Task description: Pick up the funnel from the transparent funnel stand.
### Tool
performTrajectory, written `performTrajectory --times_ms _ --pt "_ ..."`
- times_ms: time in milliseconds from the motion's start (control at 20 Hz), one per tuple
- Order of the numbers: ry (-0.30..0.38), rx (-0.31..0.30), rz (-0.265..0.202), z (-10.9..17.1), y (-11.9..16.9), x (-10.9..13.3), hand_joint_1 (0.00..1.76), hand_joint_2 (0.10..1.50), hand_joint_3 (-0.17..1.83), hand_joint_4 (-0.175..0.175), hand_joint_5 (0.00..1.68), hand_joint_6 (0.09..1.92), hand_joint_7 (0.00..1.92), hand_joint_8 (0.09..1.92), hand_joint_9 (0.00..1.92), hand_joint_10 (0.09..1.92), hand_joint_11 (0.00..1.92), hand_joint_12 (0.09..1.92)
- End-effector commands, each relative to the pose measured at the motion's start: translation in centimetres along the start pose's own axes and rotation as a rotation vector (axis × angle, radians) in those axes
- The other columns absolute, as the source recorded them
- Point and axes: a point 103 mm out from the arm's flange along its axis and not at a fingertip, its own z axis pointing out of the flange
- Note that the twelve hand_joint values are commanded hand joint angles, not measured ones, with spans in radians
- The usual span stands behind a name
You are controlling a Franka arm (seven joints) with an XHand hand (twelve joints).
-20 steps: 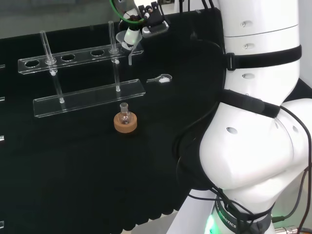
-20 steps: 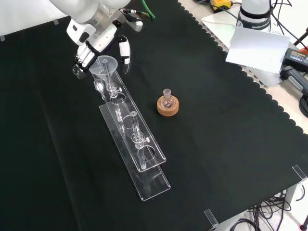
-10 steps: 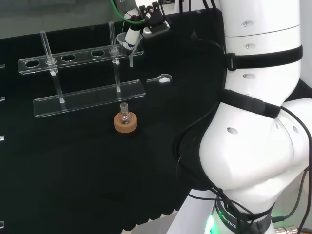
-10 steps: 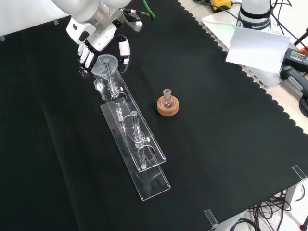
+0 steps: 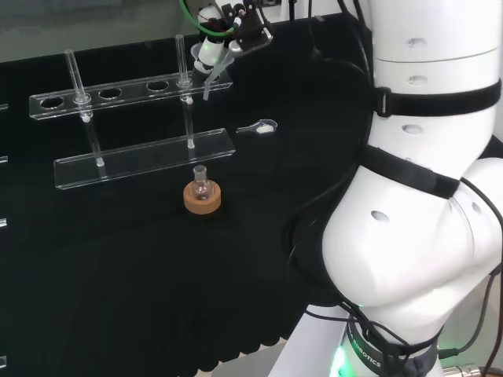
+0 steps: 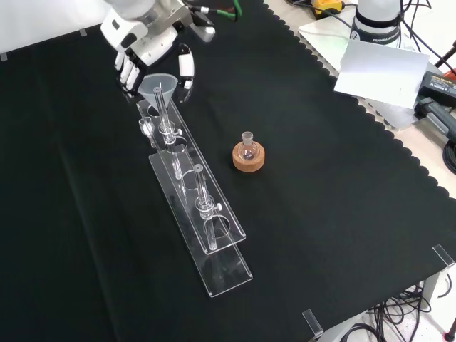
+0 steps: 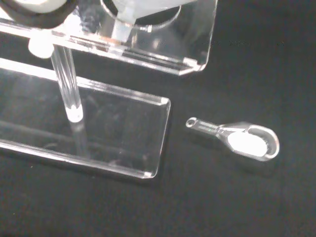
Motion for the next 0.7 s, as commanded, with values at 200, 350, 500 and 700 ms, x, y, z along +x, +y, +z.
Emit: performTrajectory --times_ms 200,350,500,700 --pt "-0.108 -0.08 0.034 -4.2 -3.6 0.7 0.81 0.76 0.48 -0.028 0.72 0.73 0.71 0.72 0.98 0.49 0.64 1.28" --pt "-0.137 -0.072 0.052 -4.9 -5.0 1.3 0.81 0.76 0.48 -0.028 0.72 0.74 0.71 0.72 1.01 0.49 0.65 1.27" --pt "-0.161 -0.057 0.074 -5.4 -6.5 1.8 0.81 0.76 0.49 -0.028 0.72 0.76 0.71 0.72 1.02 0.48 0.66 1.26" --pt "-0.184 -0.048 0.1 -5.8 -8.6 2.5 0.81 0.76 0.49 -0.028 0.72 0.76 0.71 0.72 1.03 0.48 0.66 1.26"
